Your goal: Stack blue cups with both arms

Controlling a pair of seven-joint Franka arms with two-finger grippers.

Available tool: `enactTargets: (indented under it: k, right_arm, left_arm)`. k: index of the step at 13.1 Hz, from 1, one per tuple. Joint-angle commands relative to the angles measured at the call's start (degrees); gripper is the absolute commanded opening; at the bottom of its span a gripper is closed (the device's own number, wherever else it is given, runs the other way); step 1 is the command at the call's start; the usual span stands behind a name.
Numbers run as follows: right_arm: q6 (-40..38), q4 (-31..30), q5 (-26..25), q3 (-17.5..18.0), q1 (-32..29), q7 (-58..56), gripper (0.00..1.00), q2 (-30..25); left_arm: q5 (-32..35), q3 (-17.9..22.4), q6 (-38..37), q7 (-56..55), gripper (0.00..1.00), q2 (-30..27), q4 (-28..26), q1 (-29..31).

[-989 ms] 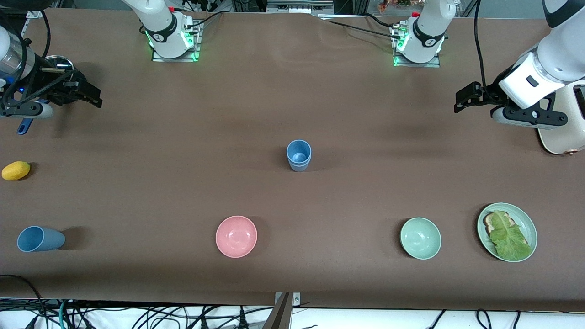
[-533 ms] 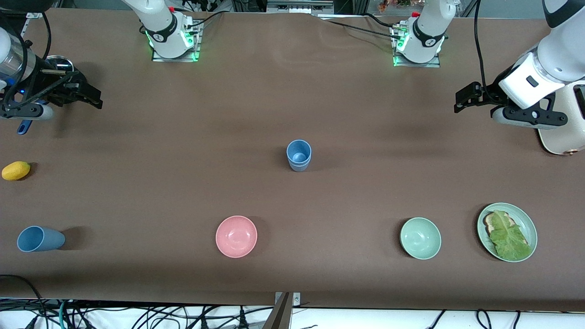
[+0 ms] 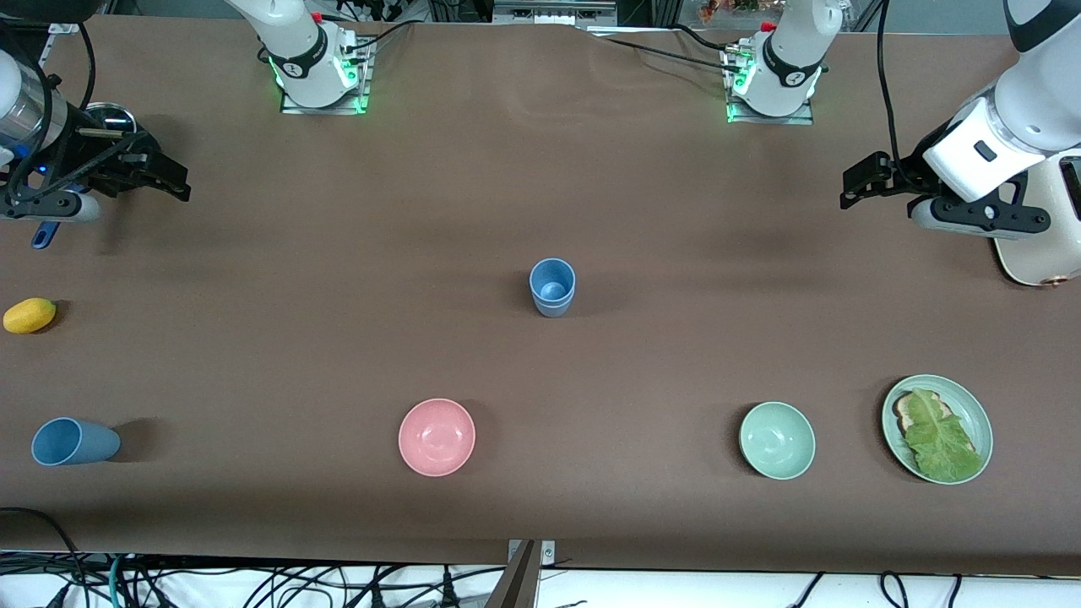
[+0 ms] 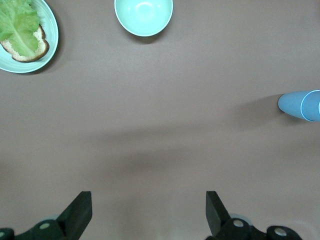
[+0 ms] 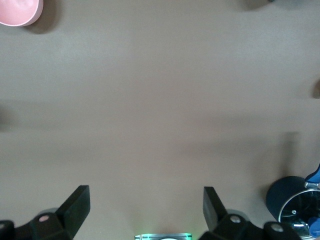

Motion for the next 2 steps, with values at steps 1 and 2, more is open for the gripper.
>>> enactTargets:
  k: [1,2]
  right_arm:
    - [-0.8,1.0,-0.4,0.6,-0.2,0.7,1.00,0.3]
    - [-0.8,1.0,-0.4,0.6,-0.2,0.6,1.00,0.3]
  left_arm:
    - [-0.3,0.2,-1.2,0.5,1.00,0.6,1.6,0.0]
    - [-0.3,0.2,-1.2,0.5,1.00,0.6,1.6,0.0]
